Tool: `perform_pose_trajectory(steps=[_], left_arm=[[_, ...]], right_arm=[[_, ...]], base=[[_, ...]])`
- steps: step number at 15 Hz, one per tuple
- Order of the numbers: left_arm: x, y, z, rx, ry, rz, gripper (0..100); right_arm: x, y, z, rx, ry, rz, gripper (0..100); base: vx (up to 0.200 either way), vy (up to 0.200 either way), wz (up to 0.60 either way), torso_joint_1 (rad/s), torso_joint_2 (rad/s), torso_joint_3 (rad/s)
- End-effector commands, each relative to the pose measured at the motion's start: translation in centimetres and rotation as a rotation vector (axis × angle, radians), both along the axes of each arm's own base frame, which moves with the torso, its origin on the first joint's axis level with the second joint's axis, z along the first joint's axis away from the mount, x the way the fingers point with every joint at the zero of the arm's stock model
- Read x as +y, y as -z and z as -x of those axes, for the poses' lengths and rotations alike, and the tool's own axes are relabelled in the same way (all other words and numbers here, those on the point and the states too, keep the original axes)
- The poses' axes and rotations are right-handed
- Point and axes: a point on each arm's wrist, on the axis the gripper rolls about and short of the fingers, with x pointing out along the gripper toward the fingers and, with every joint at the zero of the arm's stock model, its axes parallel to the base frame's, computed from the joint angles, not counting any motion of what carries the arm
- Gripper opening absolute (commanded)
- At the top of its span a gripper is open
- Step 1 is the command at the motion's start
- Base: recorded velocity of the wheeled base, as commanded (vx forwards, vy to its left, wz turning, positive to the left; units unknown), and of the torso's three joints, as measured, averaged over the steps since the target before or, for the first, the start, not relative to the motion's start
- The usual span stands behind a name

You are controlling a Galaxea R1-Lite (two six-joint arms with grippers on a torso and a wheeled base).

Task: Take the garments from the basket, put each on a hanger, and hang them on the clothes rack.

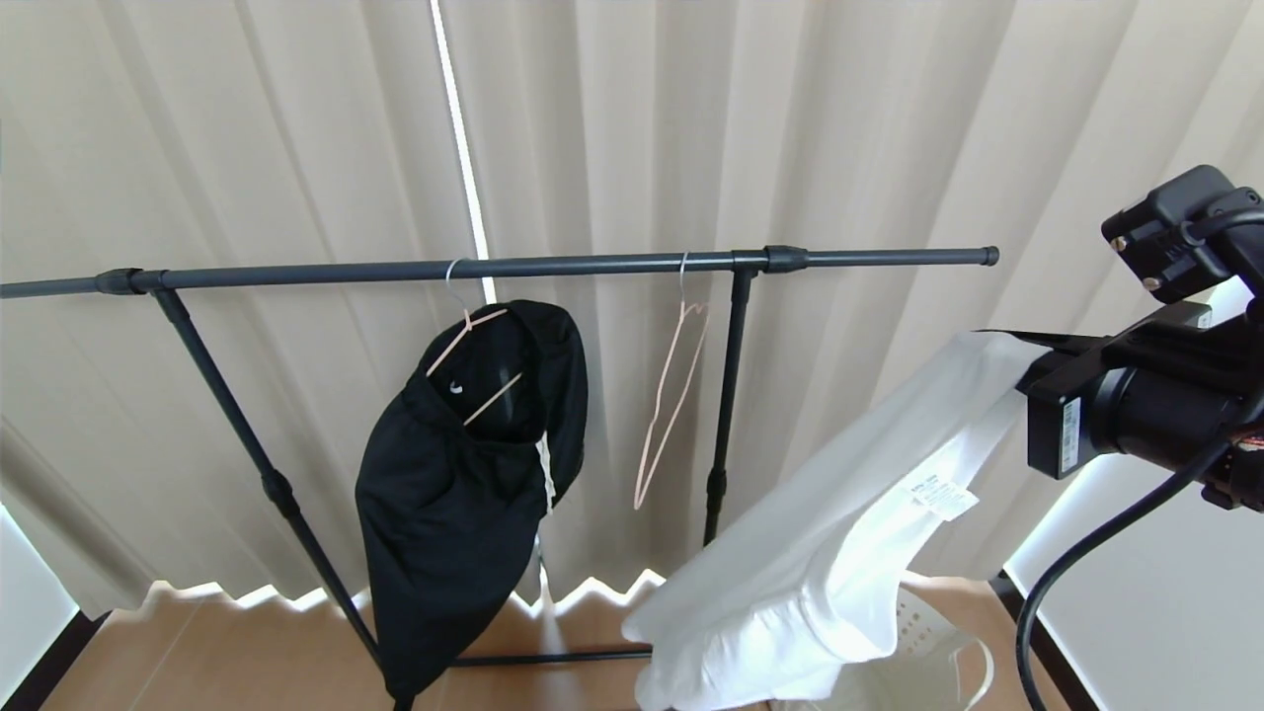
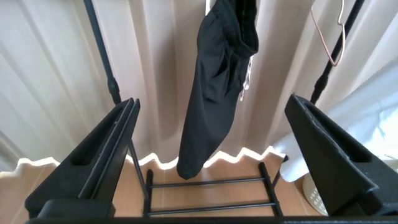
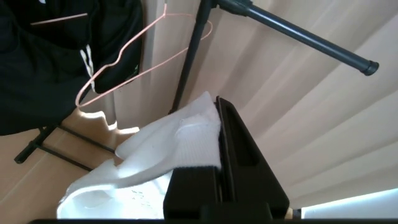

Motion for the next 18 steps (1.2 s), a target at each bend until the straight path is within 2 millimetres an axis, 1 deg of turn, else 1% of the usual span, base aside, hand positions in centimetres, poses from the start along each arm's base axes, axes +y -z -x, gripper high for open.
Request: perform_pose_trajectory(steps=[1,3,6,7,8,9,10,11,12,14,15,16,18], left_arm=[[0.0,0.0,0.0,-0.001,0.001,-0.002,100],[0.0,0.0,0.0,-0.001,0.001,-0.005,100],[0.0,0.1,0.0,0.006,0.011,-0.016,100],[0.0,0.0,-0.3,0.054,0.021,-0.020,100],[0.0,0.0,-0.7,0.100,0.015,-0.026,100],[0.0,-0.2,-1.5,0.194,0.020,-0.092,100],[0.0,-0.6,-2.0,0.236,0.036,-0.141,100],[-0.1,-2.4,-3.1,0.295,0.063,-0.158,100],[-0.1,-4.4,-4.3,0.316,0.084,-0.137,100],[-0.3,-7.5,-7.0,0.367,0.104,-0.041,100],[-1.5,-10.5,-9.8,0.407,0.222,0.067,100],[-2.6,-11.6,-11.3,0.435,0.265,0.110,100],[-5.3,-12.4,-14.3,0.505,0.276,0.092,100]], right_arm=[[0.0,0.0,0.0,-0.001,0.002,0.001,0],[0.0,0.1,-0.2,0.004,0.000,0.004,0],[0.6,0.5,-1.1,-0.007,0.006,0.000,0],[0.9,0.9,-1.5,0.010,0.003,0.012,0],[1.0,0.8,-1.5,0.011,-0.004,0.013,0],[1.7,1.2,-2.6,0.034,-0.013,0.029,0],[2.1,0.9,-3.2,0.041,-0.017,0.028,0],[2.5,0.7,-3.8,0.077,-0.014,0.022,0],[2.8,0.3,-4.3,0.114,0.001,-0.012,0],[3.1,-1.2,-4.7,0.198,0.017,-0.094,0],[3.2,-3.1,-4.7,0.298,-0.015,-0.182,0],[3.0,-3.8,-4.6,0.327,-0.017,-0.218,0],[3.6,-4.1,-5.4,0.337,-0.012,-0.252,0]], base=[[0.000,0.000,0.00,0.000,0.00,0.000],[0.000,0.000,0.00,0.000,0.00,0.000],[0.000,0.000,0.00,0.000,0.00,0.000],[0.000,0.000,0.00,0.000,0.00,0.000],[0.000,0.000,0.00,0.000,0.00,0.000],[0.000,0.000,0.00,0.000,0.00,0.000],[0.000,0.000,0.00,0.000,0.00,0.000],[0.000,0.000,0.00,0.000,0.00,0.000],[0.000,0.000,0.00,0.000,0.00,0.000],[0.000,0.000,0.00,0.000,0.00,0.000],[0.000,0.000,0.00,0.000,0.00,0.000],[0.000,0.000,0.00,0.000,0.00,0.000],[0.000,0.000,0.00,0.000,0.00,0.000]])
